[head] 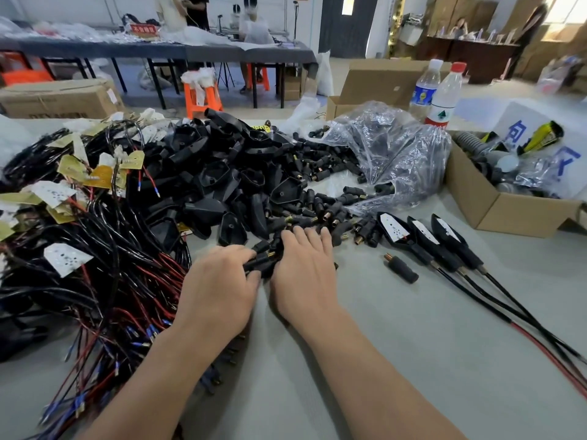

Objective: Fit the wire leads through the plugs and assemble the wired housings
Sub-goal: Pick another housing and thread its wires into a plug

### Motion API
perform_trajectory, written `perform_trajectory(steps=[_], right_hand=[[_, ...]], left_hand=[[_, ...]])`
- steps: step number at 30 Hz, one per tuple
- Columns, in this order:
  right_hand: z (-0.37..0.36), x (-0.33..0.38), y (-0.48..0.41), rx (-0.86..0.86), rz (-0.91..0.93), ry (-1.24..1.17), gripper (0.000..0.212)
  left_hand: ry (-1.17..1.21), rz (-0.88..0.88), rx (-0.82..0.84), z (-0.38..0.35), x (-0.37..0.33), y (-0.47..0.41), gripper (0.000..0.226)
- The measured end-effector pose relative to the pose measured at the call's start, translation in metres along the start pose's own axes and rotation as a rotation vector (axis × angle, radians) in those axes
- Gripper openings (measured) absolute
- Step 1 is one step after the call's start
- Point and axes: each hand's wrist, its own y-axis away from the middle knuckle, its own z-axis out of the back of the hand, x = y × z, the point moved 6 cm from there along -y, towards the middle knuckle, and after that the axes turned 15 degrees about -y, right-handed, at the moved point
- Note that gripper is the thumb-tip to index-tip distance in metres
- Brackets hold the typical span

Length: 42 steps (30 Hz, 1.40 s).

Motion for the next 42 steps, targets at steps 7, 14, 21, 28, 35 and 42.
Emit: perform_trajectory(steps=[7, 14, 21, 28, 35, 42], right_hand=[[-0.005, 0.01, -0.004, 0.014, 0.081, -0.456, 0.03], [-0.024, 0.011, -0.026, 0.039, 0.098, -0.191, 0.054], [-0.021, 0.033, -0.031, -0.03, 0.179, -0.285, 0.038], [0.017, 0.026, -0.018, -0.017, -0.171, -1.312, 0.031], [0.007, 0.024, -0.015, 0.089, -0.486, -1.631, 0.016], [-0.034, 0.086, 0.012, 0.332, -0.022, -0.604, 0.019]], left_hand=[[0.095, -0.045, 0.026, -0.006, 0.002, 0.0, 0.033], [-0.064, 0.121, -0.124, 0.006, 0.008, -0.001, 0.021], [-0.04, 0.192, -0.152, 0.014, 0.02, 0.002, 0.042], [0.194, -0.062, -0.107, 0.019, 0.012, -0.002, 0.085], [0.429, 0.077, -0.353, 0.034, 0.035, 0.003, 0.047], [1.909, 0.591, -0.033, 0.024, 0.08, -0.005, 0.048]])
